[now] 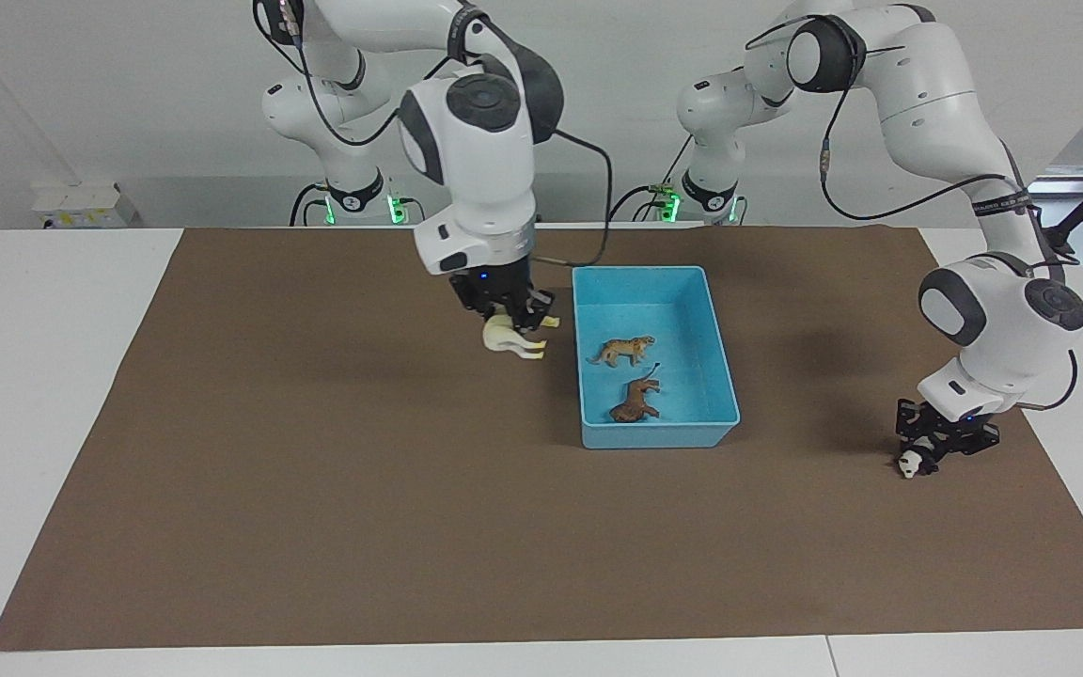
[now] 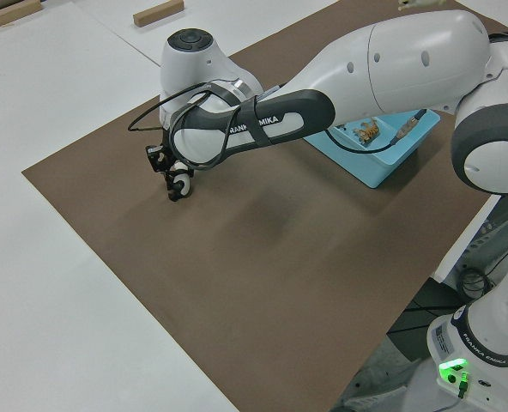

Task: Put all toys into storage box
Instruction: 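Carry the cream horse into the blue box with the right gripper and release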

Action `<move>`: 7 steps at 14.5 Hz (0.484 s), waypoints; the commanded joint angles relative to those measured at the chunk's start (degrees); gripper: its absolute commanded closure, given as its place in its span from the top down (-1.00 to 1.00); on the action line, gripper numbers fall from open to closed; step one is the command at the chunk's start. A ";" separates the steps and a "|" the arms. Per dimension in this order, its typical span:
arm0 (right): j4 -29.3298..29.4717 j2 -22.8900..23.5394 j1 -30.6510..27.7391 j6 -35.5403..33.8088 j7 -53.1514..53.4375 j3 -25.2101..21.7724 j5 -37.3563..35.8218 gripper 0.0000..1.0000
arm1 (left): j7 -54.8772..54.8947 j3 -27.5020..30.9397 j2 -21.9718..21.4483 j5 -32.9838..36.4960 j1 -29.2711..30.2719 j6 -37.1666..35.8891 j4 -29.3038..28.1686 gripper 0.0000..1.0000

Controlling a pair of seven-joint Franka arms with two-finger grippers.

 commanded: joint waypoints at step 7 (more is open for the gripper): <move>1.09 10.44 12.24 16.57 13.73 -0.31 -1.32 0.13 | -5.46 -0.36 -1.67 -3.55 -0.21 -14.60 9.61 -1.00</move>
